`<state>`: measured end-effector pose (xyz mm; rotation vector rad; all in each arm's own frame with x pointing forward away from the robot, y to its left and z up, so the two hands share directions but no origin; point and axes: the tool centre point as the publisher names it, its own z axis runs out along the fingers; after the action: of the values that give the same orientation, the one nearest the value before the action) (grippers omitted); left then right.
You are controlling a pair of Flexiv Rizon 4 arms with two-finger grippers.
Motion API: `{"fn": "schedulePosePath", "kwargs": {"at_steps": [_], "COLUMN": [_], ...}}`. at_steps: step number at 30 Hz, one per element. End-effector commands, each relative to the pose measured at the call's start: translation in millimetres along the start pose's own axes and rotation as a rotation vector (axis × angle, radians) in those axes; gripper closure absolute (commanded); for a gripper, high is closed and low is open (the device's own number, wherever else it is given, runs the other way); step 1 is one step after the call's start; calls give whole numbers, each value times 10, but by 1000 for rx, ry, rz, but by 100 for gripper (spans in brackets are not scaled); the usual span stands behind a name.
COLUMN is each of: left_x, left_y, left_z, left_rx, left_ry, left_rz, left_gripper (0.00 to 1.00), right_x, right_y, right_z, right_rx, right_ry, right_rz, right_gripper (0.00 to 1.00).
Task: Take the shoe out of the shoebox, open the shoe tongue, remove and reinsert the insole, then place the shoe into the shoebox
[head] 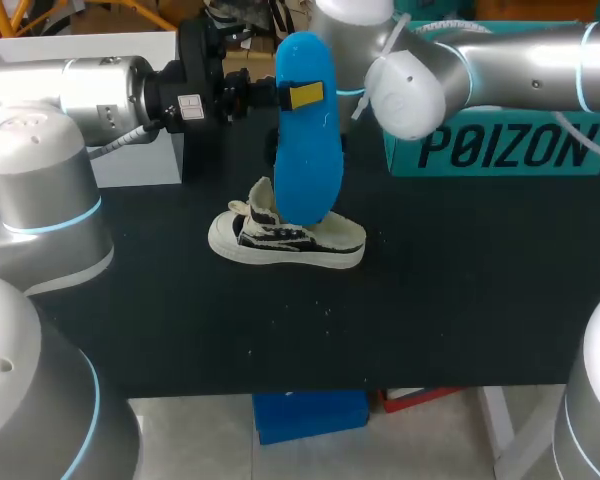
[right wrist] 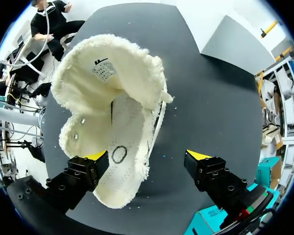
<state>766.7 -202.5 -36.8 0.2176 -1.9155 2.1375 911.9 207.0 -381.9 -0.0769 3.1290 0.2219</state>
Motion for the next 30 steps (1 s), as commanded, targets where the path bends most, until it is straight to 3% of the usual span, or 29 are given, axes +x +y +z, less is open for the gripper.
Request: {"fn": "schedulePosePath", "kwargs": {"at_steps": [1,3,4,5,6,7,30], "left_x": [11,11,11,11,11,11,11], "left_y": [6,6,6,6,6,6,6], "left_z": [14,14,14,14,14,14,14], "left_rx": [-1,-1,-1,-1,-1,-1,-1], "left_ry": [-7,-7,-7,-7,-7,-7,-7], "left_rz": [0,0,0,0,0,0,0], "left_gripper": [100,100,100,100,100,100,100], "right_x": [-52,-50,-49,-51,-51,-52,-19], "right_y": [44,42,44,41,41,40,19], "right_z": [90,110,116,126,126,132,99], "right_rx": [64,63,63,65,65,71,64], "right_ry": [9,13,13,13,13,10,21], "right_rz": [6,11,13,14,14,14,8], "right_gripper": [0,1,16,55,55,100,100]}}
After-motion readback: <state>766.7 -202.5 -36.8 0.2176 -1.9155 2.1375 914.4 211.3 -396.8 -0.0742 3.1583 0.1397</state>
